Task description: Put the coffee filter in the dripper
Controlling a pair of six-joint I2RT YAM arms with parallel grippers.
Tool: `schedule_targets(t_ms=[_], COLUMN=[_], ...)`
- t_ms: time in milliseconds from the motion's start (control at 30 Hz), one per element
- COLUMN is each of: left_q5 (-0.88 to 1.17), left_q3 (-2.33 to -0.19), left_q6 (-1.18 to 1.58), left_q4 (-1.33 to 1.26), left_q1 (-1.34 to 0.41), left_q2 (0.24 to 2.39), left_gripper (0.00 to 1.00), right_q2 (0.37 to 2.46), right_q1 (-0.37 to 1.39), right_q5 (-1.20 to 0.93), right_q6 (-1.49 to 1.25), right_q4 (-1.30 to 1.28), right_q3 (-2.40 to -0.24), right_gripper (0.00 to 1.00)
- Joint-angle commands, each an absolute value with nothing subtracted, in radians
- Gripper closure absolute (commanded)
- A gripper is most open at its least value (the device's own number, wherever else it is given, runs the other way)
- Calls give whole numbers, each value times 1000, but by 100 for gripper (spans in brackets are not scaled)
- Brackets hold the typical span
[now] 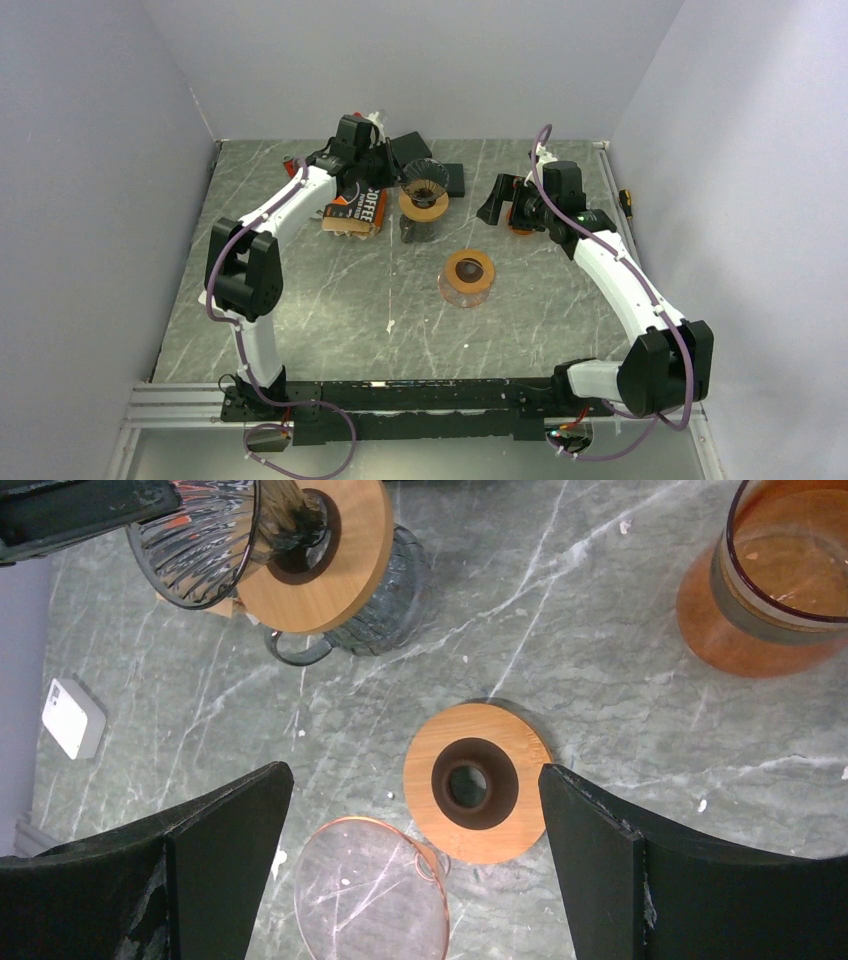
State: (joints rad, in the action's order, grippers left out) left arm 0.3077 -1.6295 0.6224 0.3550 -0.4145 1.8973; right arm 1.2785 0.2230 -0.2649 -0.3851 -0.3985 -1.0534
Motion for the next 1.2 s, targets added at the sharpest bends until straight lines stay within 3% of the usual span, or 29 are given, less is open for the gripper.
schedule_targets(t_ms=[0, 833, 1067, 1167], left_q5=[326, 279, 318, 331], left_q3=[-1605, -1567, -1575, -1575], left_q6=[624, 606, 593, 585], left_q4=[321, 344, 329, 321], left_q1=[-415, -414, -413, -411], left_q2=[1872, 1810, 1800, 1787], left_gripper=[100, 100, 70, 49], right_q2=[1285, 1320, 1369, 1408], right_q1=[216, 216, 216, 214], right_q5=[-292, -356, -427, -466], right_q6=[-393, -428, -466, -487], right_q4=[-343, -314, -279, -265], right_q3=[-1078, -1102, -1142, -1174], right_gripper=[0, 0, 0, 1])
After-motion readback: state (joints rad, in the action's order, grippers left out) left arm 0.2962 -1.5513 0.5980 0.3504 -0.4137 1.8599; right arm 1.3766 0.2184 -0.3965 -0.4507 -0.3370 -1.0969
